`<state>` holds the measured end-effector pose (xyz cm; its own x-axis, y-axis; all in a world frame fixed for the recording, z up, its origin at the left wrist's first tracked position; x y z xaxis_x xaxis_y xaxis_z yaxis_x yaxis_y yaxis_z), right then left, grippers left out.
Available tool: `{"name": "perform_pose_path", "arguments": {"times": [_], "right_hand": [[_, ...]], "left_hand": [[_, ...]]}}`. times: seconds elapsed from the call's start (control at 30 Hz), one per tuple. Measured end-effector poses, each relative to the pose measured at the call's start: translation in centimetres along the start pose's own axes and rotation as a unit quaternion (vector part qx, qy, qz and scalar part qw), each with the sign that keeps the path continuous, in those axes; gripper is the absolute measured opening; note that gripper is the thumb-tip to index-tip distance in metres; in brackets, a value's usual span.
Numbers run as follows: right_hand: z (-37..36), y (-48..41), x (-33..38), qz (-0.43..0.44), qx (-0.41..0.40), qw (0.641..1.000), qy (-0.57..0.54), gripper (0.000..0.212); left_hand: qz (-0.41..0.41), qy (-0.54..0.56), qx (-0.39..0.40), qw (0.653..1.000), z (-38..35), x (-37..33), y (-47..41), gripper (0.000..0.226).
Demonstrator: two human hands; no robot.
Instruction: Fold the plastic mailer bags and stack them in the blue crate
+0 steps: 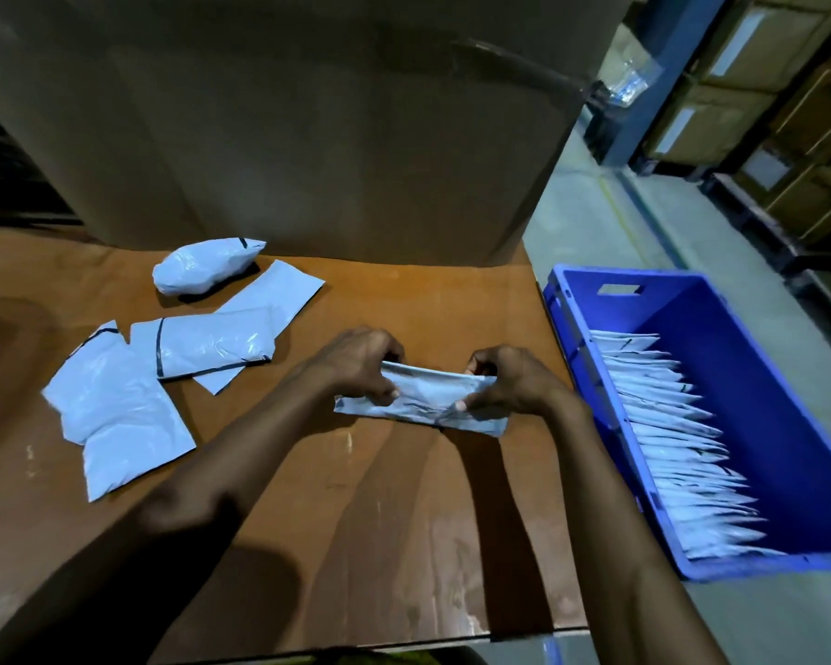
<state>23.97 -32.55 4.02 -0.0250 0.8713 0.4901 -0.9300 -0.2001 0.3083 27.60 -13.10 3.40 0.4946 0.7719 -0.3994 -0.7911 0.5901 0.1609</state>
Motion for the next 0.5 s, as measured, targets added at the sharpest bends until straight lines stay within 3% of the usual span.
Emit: {"name": "perform_pose_path", "arguments": {"times": [0.13,0.23,0.5], "right_hand": [[2.8,1.4,-0.3,0.048,-0.036,0.998,-0.017,0.024],[6.7,3.5,-2.9,0.052,-0.091,0.994,-0.017,0.025],[20.5,7.9,-18.2,-0.019,-0.204,0.979,-0.016,0.026]], "left_hand": [[0.0,0.002,0.011,1.0,1.0,-2.1,-1.2,0.02],[-0.03,0.016,-0.005,0.999,2.6,-5.9,-3.3,0.019],[-0.127,-0.017,-0.086,0.988,4.1,-21.9,-15.9,0.023]]}}
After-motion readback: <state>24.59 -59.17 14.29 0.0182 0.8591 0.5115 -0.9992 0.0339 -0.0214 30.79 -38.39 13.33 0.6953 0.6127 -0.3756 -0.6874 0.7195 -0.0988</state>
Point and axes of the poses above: each hand's wrist, its own y-axis away from the middle knuckle, its own z-axis out of the back of the hand, x = y × z, the point moved 8 cm from there along -y, towards the middle knuckle, and after that the axes turned 1 degree about -z, right-handed, at the moved point
